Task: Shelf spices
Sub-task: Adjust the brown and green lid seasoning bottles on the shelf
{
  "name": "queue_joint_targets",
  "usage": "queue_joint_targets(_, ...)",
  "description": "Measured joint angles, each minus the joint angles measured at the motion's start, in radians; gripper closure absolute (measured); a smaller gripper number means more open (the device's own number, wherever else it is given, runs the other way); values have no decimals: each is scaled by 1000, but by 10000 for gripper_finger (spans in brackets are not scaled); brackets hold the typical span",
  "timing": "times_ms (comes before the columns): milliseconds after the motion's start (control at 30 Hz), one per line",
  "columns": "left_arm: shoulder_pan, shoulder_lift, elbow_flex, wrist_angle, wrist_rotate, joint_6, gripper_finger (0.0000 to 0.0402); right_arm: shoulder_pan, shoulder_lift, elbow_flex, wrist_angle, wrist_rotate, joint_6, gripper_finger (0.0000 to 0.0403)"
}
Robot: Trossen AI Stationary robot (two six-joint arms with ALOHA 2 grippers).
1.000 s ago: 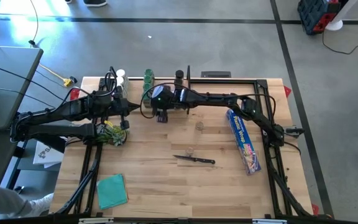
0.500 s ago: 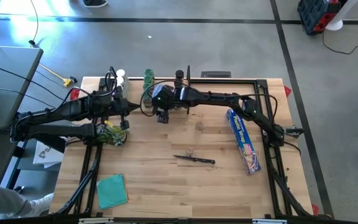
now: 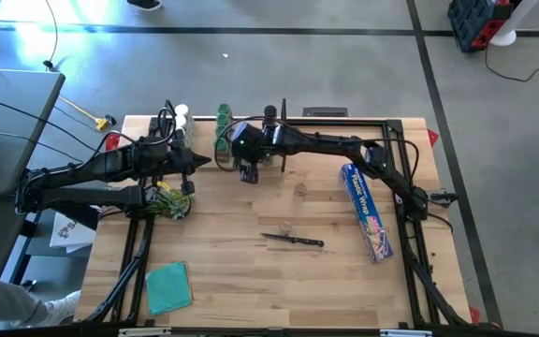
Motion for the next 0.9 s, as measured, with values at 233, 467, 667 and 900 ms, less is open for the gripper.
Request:
queue_joint_targets(233,0,0,0,0,0,0,401,0,0,-9,-15,18,7,128)
queue_joint_targets(467,0,0,0,0,0,0,401,6,2,71,-74,58,33,128)
queue_joint_targets(667,0,0,0,0,0,0,401,-18,1,193,-73,75,3,128)
queue_joint_targets(900,0,0,0,2,0,0,401,-109,1,201,-114,93,-32,141)
